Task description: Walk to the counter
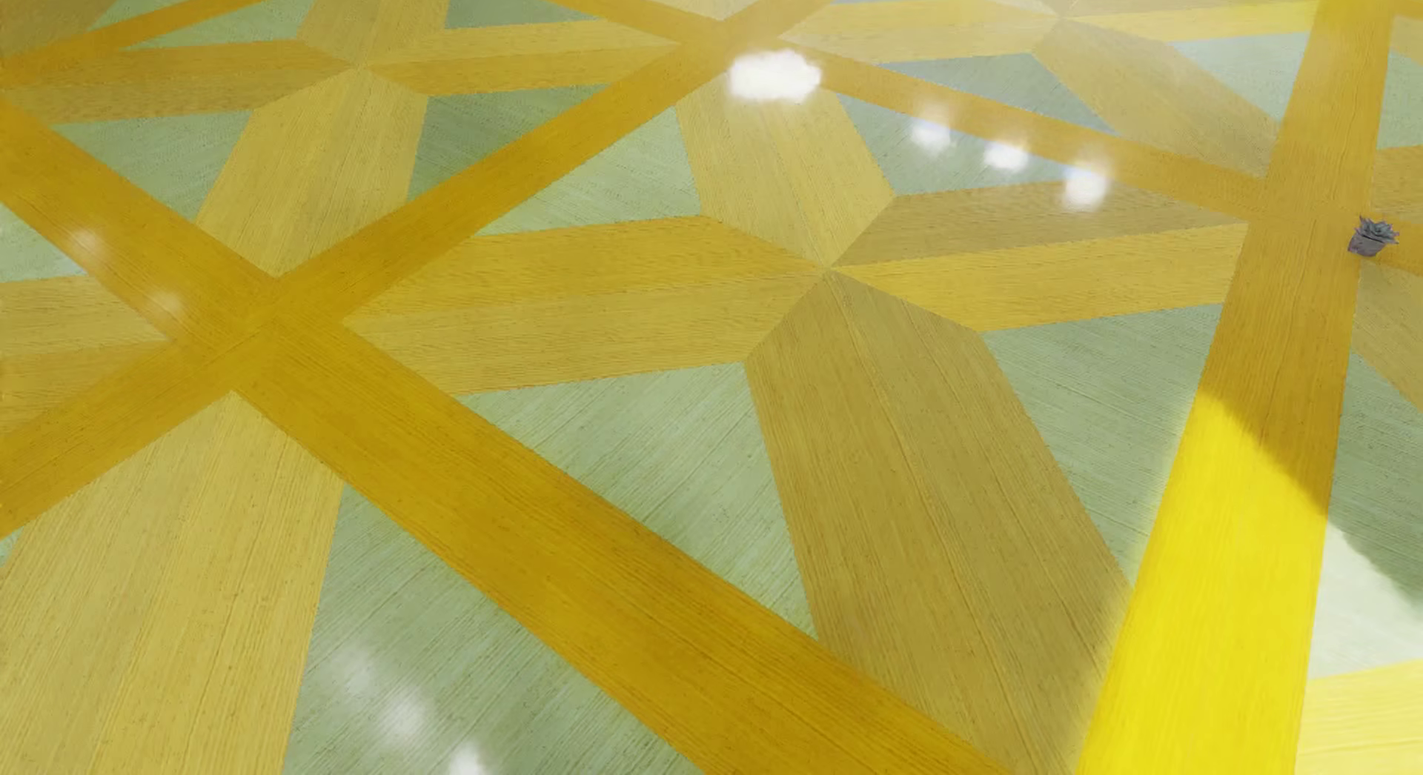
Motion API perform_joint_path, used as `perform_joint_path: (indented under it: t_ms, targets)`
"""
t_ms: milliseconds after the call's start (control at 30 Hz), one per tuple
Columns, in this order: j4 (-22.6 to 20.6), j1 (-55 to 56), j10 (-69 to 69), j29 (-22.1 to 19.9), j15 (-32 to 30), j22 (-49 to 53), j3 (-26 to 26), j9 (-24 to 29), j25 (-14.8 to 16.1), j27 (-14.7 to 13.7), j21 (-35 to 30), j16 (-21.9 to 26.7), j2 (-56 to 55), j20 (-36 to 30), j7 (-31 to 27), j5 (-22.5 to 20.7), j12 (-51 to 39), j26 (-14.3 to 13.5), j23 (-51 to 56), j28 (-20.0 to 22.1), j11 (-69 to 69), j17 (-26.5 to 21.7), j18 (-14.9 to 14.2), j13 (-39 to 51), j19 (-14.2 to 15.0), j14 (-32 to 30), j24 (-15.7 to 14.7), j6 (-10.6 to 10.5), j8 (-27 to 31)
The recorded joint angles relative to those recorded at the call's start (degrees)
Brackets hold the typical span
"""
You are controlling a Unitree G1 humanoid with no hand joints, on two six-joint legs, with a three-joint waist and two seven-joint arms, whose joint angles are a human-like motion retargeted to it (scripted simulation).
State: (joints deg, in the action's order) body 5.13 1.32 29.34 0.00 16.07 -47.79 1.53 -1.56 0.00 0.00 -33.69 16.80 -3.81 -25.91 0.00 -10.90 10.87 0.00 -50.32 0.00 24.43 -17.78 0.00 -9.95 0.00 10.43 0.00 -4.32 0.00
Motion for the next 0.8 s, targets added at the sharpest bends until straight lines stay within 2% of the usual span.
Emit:
perform_joint_path:
  t_ms: [133,233,300,367,467,567,633,667,700,767,800]
  targets:
    - [-0.8,3.7,3.6,0.0,-2.4,-0.1,0.6,1.1,0.0,0.0,-1.8,0.6,-0.3,0.1,0.0,-0.8,1.7,0.0,0.9,0.0,0.7,0.4,0.0,-0.1,0.0,4.3,0.0,0.4,0.0]
    - [0.1,12.3,19.2,0.0,0.6,-1.2,2.5,4.4,0.0,0.0,-4.0,0.9,4.3,-0.7,0.0,-1.5,3.4,0.0,3.2,0.0,0.5,-1.8,0.0,0.2,0.0,5.3,0.0,-0.3,0.0]
    - [-0.2,18.0,24.0,0.0,2.9,-1.6,6.2,5.0,0.0,0.0,-4.4,1.1,6.8,-1.1,0.0,0.1,5.0,0.0,4.5,0.0,-0.1,-2.8,0.0,1.2,0.0,5.1,0.0,0.7,0.0]
    - [-0.2,23.3,20.2,0.0,5.7,-2.8,8.9,5.5,0.0,0.0,-3.4,1.9,9.4,-1.6,0.0,1.2,6.3,0.0,3.8,0.0,-1.1,-2.3,0.0,3.2,0.0,2.5,0.0,2.1,0.0]
    - [0.6,29.3,13.1,0.0,11.9,-6.6,10.8,6.8,0.0,0.0,-2.3,2.2,16.1,-1.6,0.0,1.7,7.4,0.0,3.4,0.0,-1.8,-2.1,0.0,5.8,0.0,-2.8,0.0,2.3,0.0]
    - [1.5,32.0,10.7,0.0,13.0,-9.4,13.8,7.1,0.0,0.0,-3.2,2.3,22.1,-1.1,0.0,2.1,7.7,0.0,1.1,0.0,-2.5,-2.0,0.0,7.4,0.0,-3.1,0.0,2.5,0.0]
    - [0.4,33.9,15.9,0.0,8.7,-10.3,16.3,6.0,0.0,0.0,-4.5,2.4,23.3,-1.6,0.0,4.4,7.8,0.0,0.7,0.0,-0.8,-2.0,0.0,5.9,0.0,-1.5,0.0,3.5,0.0]
    - [-0.3,33.6,19.2,0.0,3.8,-10.2,17.1,5.7,0.0,0.0,-5.0,2.6,23.0,-1.8,0.0,5.6,8.0,0.0,-0.8,0.0,2.2,-1.5,0.0,5.0,0.0,0.4,0.0,4.3,0.0]
    - [-1.1,31.7,21.3,0.0,-3.9,-10.5,17.0,5.5,0.0,0.0,-6.5,2.7,21.9,-2.5,0.0,6.5,7.7,0.0,-1.1,0.0,7.2,-1.6,0.0,3.6,0.0,2.5,0.0,4.7,0.0]
    - [-2.6,26.1,21.9,0.0,-19.7,-10.4,14.9,5.6,0.0,0.0,-7.2,2.1,12.6,-2.1,0.0,7.9,6.8,0.0,-1.6,0.0,27.2,-1.6,0.0,1.1,0.0,6.8,0.0,4.2,0.0]
    - [-4.5,21.9,20.6,0.0,-21.8,-9.0,12.2,7.0,0.0,0.0,-6.9,1.8,6.8,-1.6,0.0,8.7,6.2,0.0,-1.2,0.0,38.8,-1.6,0.0,0.1,0.0,8.4,0.0,4.3,0.0]
